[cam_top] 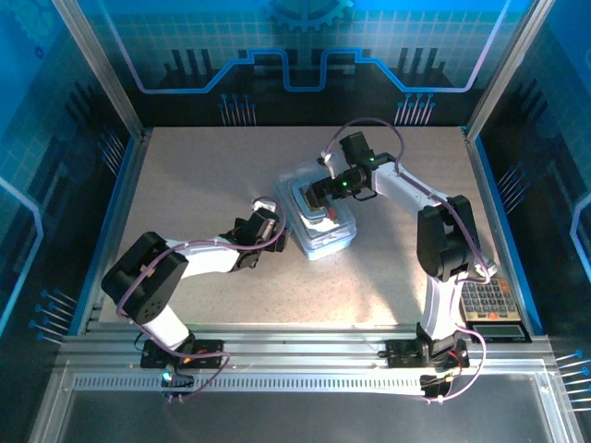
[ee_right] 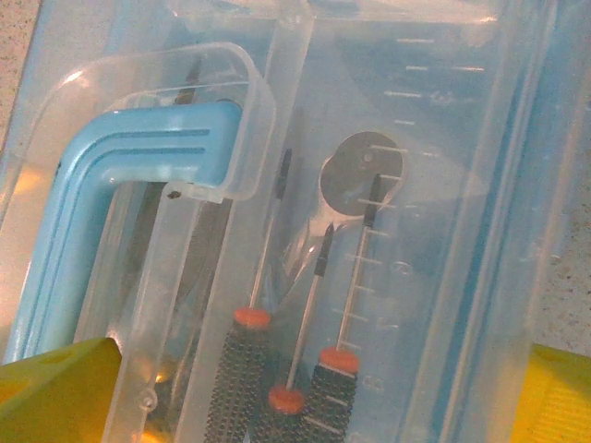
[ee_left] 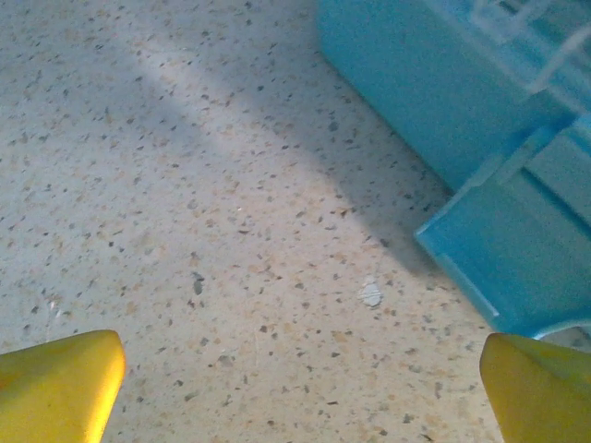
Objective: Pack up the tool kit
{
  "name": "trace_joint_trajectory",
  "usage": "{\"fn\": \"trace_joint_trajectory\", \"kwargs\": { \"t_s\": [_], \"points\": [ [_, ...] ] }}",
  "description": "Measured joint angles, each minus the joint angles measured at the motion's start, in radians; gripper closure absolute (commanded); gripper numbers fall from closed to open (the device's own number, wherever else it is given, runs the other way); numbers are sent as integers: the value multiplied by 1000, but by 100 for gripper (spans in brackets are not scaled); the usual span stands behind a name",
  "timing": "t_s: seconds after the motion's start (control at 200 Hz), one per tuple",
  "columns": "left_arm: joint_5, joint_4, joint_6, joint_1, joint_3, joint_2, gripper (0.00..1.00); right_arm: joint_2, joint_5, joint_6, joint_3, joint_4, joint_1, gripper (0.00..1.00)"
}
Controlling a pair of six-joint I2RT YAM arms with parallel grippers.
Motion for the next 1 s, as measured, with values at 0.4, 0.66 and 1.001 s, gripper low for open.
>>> {"fn": "trace_joint_trajectory", "kwargs": {
  "t_s": [0.4, 0.66, 1.001],
  "points": [
    [150, 105, 63, 0, -85, 0, 1, 0, -7, 0, -5, 6, -3, 0],
    [149, 203, 85, 0, -81, 83, 1, -1, -9, 0, -5, 6, -3, 0],
    [125, 237, 89, -3, -56, 122, 1, -1, -12, 0, -6, 7, -4, 0]
  ]
}}
